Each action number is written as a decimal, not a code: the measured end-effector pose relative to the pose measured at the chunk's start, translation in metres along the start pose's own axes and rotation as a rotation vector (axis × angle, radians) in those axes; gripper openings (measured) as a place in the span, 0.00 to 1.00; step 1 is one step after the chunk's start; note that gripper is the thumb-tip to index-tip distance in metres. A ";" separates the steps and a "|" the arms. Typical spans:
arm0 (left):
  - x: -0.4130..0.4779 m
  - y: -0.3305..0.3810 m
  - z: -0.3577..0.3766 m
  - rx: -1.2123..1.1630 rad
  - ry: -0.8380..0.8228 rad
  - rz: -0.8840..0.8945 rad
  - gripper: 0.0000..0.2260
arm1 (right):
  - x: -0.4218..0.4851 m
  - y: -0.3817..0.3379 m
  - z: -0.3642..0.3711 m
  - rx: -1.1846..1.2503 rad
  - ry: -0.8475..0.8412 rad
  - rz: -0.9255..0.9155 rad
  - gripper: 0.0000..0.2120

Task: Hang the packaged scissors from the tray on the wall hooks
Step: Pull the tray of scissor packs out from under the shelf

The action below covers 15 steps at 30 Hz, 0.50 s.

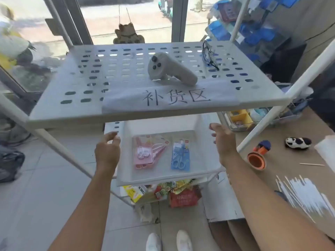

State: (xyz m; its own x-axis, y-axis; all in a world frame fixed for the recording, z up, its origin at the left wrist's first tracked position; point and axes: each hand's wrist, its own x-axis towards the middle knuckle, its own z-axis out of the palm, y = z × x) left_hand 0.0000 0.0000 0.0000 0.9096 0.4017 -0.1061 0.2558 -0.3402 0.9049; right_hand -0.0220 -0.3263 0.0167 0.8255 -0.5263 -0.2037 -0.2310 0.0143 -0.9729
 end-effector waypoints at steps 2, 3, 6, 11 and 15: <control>0.008 -0.001 0.006 0.055 0.013 -0.043 0.13 | 0.014 0.003 0.004 -0.037 0.010 0.013 0.11; 0.012 -0.003 0.009 0.058 0.001 -0.065 0.14 | 0.021 0.007 0.005 -0.065 0.001 0.025 0.11; 0.020 -0.005 0.015 0.056 -0.022 -0.135 0.15 | 0.038 0.022 0.008 -0.138 -0.033 0.094 0.15; 0.033 -0.019 0.015 0.051 -0.013 -0.207 0.15 | 0.062 0.034 -0.003 -0.149 -0.045 0.208 0.17; 0.038 -0.021 0.016 -0.047 -0.094 -0.297 0.15 | 0.070 0.031 -0.010 -0.087 -0.156 0.358 0.17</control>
State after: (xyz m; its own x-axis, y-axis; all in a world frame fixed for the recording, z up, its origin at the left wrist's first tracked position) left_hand 0.0347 0.0089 -0.0301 0.8241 0.3962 -0.4048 0.5017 -0.1790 0.8463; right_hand 0.0236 -0.3708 -0.0262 0.7519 -0.3656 -0.5486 -0.5551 0.0977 -0.8260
